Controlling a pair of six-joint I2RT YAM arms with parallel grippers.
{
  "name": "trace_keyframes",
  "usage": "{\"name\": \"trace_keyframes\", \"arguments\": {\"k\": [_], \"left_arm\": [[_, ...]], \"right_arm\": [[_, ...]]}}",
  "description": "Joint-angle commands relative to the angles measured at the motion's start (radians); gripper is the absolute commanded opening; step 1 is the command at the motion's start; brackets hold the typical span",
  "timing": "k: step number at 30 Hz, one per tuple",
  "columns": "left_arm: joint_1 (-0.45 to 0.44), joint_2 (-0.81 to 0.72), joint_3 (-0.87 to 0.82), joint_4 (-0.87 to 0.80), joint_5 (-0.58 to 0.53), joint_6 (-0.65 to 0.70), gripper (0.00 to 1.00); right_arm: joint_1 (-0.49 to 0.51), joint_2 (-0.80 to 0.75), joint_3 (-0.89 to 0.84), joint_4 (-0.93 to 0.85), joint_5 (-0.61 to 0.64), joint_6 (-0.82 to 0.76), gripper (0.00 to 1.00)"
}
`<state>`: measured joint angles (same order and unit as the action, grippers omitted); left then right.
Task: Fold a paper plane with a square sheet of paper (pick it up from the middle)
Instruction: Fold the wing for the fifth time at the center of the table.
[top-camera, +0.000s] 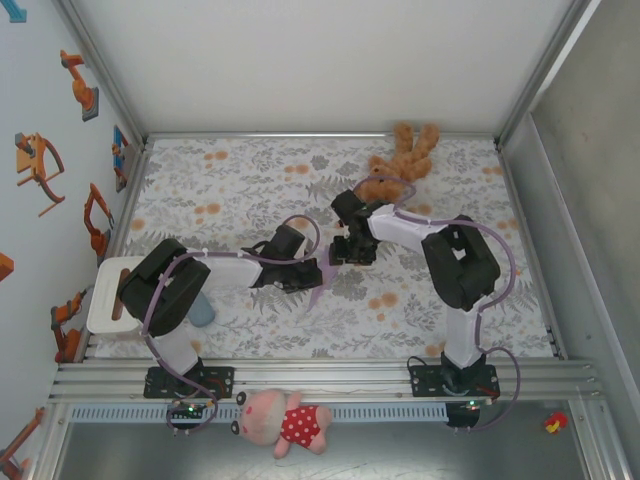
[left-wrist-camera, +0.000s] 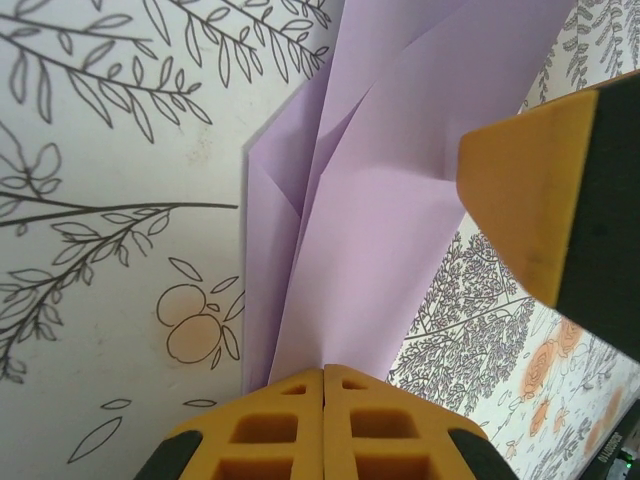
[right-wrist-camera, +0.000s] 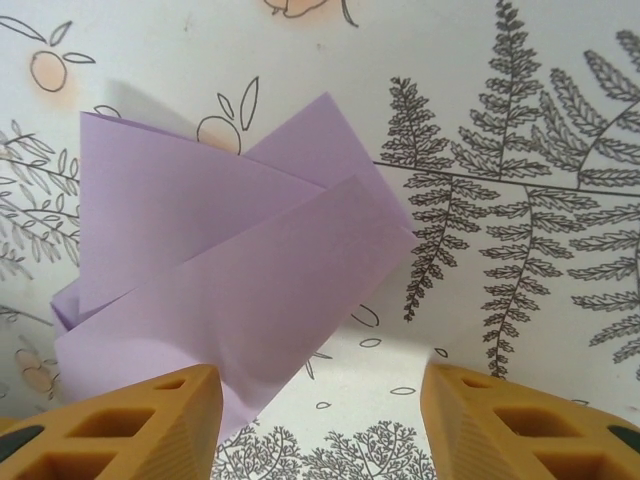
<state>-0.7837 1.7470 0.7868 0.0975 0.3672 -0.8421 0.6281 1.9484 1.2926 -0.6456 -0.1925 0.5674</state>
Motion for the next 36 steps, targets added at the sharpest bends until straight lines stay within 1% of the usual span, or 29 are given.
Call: {"name": "trace_keyframes", "arguments": {"k": [1, 5, 10, 15, 19, 29, 36], "left_arm": [[0.009, -0.004, -0.041, -0.026, -0.021, -0.025, 0.05], [0.017, -0.004, -0.056, -0.01, -0.016, -0.04, 0.05], [0.029, -0.012, -0.087, 0.017, -0.011, -0.07, 0.04], [0.049, -0.004, -0.121, 0.085, 0.034, -0.111, 0.04], [0.058, 0.01, -0.128, 0.132, 0.086, -0.139, 0.05], [0.066, 0.013, -0.127, 0.145, 0.117, -0.146, 0.07], [0.067, 0.003, -0.104, 0.109, 0.122, -0.119, 0.1]], "right_arm": [[-0.008, 0.037, -0.027, 0.134, -0.106, -0.06, 0.55], [-0.018, 0.06, -0.017, 0.149, -0.131, -0.063, 0.52], [-0.051, 0.032, -0.062, 0.222, -0.17, -0.052, 0.5], [-0.088, 0.018, -0.117, 0.289, -0.219, -0.038, 0.48], [-0.093, 0.05, -0.109, 0.292, -0.232, -0.025, 0.47], [-0.09, 0.158, -0.021, 0.217, -0.132, 0.082, 0.46], [-0.057, 0.205, 0.032, 0.18, -0.085, 0.115, 0.46]]}}
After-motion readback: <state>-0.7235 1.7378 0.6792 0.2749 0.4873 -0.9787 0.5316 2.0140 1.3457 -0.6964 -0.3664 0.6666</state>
